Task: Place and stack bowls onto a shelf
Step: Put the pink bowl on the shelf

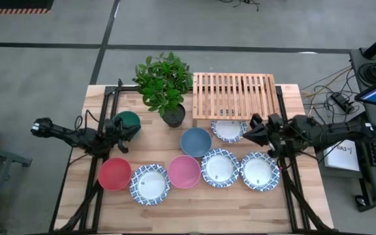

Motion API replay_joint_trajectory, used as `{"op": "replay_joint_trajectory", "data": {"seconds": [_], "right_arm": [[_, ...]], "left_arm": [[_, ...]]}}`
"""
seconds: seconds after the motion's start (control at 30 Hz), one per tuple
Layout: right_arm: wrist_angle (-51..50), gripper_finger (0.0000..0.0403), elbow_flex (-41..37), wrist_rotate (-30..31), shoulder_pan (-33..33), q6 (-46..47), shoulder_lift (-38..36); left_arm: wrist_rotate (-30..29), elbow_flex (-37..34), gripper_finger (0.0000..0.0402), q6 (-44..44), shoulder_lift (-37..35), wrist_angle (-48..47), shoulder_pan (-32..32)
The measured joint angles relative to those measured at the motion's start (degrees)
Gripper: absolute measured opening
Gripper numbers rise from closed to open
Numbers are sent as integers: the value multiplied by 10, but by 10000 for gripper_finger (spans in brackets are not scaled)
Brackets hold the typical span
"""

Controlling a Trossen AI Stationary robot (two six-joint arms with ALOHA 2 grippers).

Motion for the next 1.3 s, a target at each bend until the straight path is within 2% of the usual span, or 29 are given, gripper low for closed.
{"op": "replay_joint_trajectory", "data": {"seconds": [0.23, 0.37, 0.47, 0.67, 0.8, 1.07, 1.3], "right_arm": [[-319, 9, 195, -1, 0, 77, 114], [-423, 9, 280, -5, 12, 102, 188], [-434, 9, 337, -21, 32, 104, 239], [-440, 9, 444, -25, 92, 97, 350], [-437, 9, 514, -25, 126, 92, 420], [-439, 9, 616, -30, 151, 80, 546], [-486, 9, 648, -40, 149, 31, 614]], "left_arm": [[3, 0, 0, 23, -1, 2, 0], [3, 13, 0, 36, 0, -4, 0], [27, 25, 0, 38, 0, -10, -1], [124, 45, 0, 40, 0, -10, -2], [169, 51, 0, 32, 1, -8, -2], [180, 51, 0, 41, 1, -5, -2], [188, 51, 0, 38, 1, -26, -2]]}}
